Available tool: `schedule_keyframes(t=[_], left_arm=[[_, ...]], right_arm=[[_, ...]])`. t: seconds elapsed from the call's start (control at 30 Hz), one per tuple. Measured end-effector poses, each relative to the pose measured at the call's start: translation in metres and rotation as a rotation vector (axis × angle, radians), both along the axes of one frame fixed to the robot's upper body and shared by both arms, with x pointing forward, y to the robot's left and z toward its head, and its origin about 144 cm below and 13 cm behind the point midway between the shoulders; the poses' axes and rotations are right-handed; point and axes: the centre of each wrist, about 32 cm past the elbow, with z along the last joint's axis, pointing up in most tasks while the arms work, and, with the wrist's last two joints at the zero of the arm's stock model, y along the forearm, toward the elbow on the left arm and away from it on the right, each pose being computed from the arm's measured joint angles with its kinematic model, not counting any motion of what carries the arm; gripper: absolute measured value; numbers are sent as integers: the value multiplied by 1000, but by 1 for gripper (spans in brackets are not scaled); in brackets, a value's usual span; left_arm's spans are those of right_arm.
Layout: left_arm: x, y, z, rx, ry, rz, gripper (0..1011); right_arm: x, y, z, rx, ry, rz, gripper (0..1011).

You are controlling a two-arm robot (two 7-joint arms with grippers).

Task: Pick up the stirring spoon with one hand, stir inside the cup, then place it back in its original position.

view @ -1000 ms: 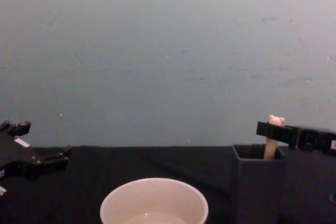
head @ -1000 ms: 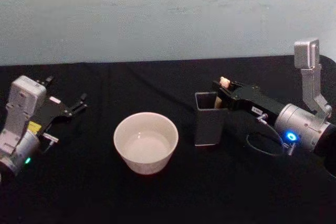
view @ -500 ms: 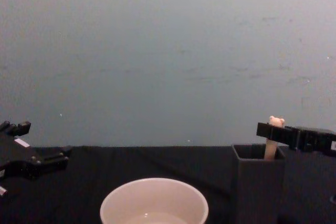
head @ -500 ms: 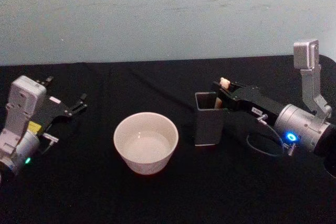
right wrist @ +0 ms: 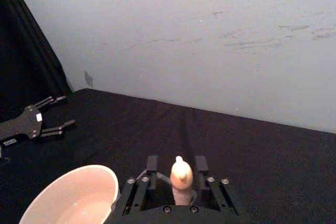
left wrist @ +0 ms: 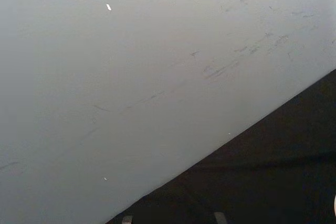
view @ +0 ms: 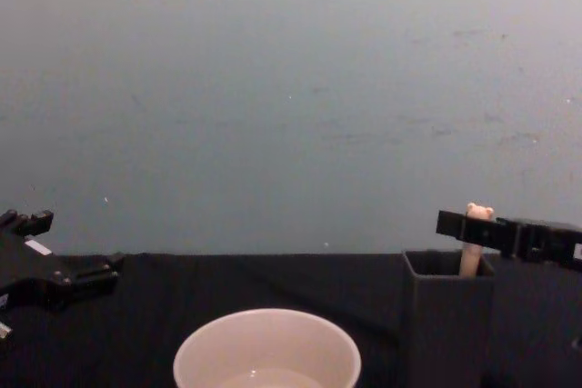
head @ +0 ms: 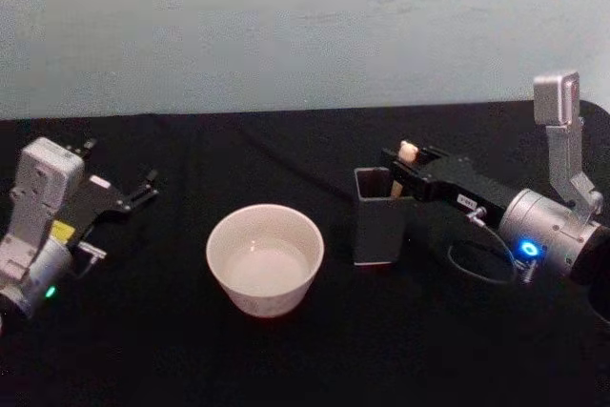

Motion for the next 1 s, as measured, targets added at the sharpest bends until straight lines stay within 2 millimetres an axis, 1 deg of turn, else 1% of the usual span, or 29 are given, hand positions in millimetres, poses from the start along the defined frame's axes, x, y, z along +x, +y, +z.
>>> schedule_keyframes(t=[0.03,0.07,0.1,0.17,0.2,0.23,0.33,0.43,0.5,0.53,0.57,0.6,0.63,1.0], left_arm=[[0,0,0,0,0,0,1001],[0,0,0,0,0,0,1001],[0,0,0,0,0,0,1001],[0,0,0,0,0,0,1001],[0,0,0,0,0,0,1001],[0,0,0,0,0,0,1001],[0,0,0,0,0,0,1001],[0,0,0,0,0,0,1001],[0,0,0,0,0,0,1001],[0,0,0,0,0,0,1001],[0,0,0,0,0,0,1001],[0,0,0,0,0,0,1001],[0,0,0,0,0,0,1001],[0,0,0,0,0,0,1001]], right_arm=[[0,0,0,0,0,0,451],[0,0,0,0,0,0,501],[0,0,0,0,0,0,501],[0,0,0,1,0,0,580],[0,0,0,1,0,0,596],[0,0,0,1,0,0,653],[0,0,0,1,0,0,759],[0,0,0,1,0,0,831],[0,0,0,1,0,0,901],[0,0,0,1,0,0,901],[0,0,0,1,0,0,950],[0,0,0,1,0,0,960],[0,0,0,1,0,0,995],[-1,0,1,7,-20,-4,1002]])
